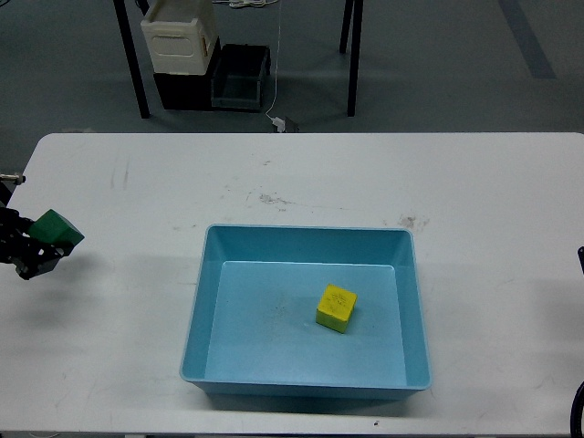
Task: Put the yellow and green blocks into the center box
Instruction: 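Lift the green cube with the left gripper toward the tray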
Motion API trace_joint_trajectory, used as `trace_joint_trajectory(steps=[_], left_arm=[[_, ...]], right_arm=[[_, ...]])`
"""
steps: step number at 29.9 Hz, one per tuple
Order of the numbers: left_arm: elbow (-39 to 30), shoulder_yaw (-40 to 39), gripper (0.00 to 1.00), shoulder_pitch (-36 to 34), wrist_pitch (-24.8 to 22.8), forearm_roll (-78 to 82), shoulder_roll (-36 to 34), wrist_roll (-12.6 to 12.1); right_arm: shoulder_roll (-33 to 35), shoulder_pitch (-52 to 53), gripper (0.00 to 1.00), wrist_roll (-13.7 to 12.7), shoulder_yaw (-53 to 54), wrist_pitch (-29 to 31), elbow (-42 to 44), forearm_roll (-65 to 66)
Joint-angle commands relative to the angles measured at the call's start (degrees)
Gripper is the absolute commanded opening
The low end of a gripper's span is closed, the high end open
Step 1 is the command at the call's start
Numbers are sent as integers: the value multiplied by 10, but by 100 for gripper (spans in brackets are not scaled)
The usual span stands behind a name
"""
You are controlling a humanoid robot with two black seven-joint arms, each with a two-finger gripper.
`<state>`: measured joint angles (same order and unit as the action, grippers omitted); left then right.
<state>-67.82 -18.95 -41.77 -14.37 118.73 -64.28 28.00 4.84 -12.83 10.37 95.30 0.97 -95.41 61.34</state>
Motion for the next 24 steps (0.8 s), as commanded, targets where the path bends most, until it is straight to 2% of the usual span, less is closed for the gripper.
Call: trace_joint_trajectory(steps=[1,9,12,16,20,24], left_arm=[[-35,1,20,-53,0,-57,-34,0],[-210,1,20,-125,-9,-153,-58,0],[-260,0,20,-147,-39,-151,-46,0],[-275,1,20,-197,-136,-149,26,0],[-275,14,20,-251,-136,-140,103,0],[-267,93,21,-320,-136,-119,183,0]], right_arm=[[0,-1,97,0,0,0,0,0],[0,-3,97,0,0,0,7,-1],[0,-3,97,0,0,0,7,-1],[0,-4,97,0,0,0,10,0],[-1,-4,97,0,0,0,19,-1],[-2,-4,97,0,0,0,20,-1]])
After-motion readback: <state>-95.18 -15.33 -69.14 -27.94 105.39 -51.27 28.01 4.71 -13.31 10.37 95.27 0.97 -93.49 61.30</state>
